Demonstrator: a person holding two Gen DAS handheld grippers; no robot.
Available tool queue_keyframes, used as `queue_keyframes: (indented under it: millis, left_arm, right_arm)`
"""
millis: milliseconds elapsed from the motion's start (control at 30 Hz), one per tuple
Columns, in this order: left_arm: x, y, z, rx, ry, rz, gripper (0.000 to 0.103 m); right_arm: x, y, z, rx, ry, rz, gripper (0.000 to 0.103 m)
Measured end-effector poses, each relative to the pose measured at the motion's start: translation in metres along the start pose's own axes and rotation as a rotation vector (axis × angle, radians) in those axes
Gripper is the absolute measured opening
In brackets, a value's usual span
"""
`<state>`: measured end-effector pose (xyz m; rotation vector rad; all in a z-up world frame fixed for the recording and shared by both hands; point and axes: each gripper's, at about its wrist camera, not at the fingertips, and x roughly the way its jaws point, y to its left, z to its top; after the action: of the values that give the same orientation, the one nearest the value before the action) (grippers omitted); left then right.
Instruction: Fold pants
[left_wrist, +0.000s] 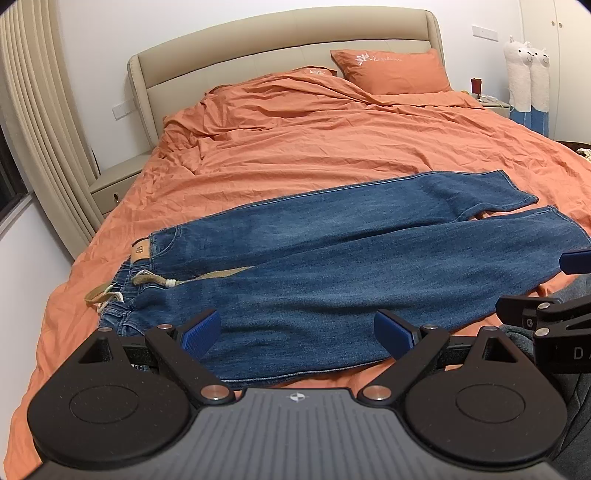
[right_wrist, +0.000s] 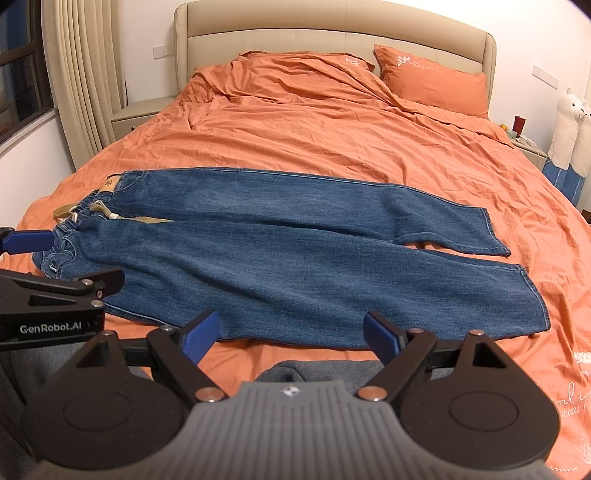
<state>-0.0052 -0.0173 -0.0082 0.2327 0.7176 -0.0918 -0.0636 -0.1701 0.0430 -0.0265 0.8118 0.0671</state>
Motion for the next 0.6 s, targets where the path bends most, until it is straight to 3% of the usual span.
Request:
queue_keyframes:
  millis: [600]
  left_arm:
    - [-0.0018, -0.001, -0.0006, 0.004, -0.003, -0.002, 0.103]
  right_arm:
    - [0.0, -0.0024, -0.001, 0.003, 0.007, -0.004, 0.082]
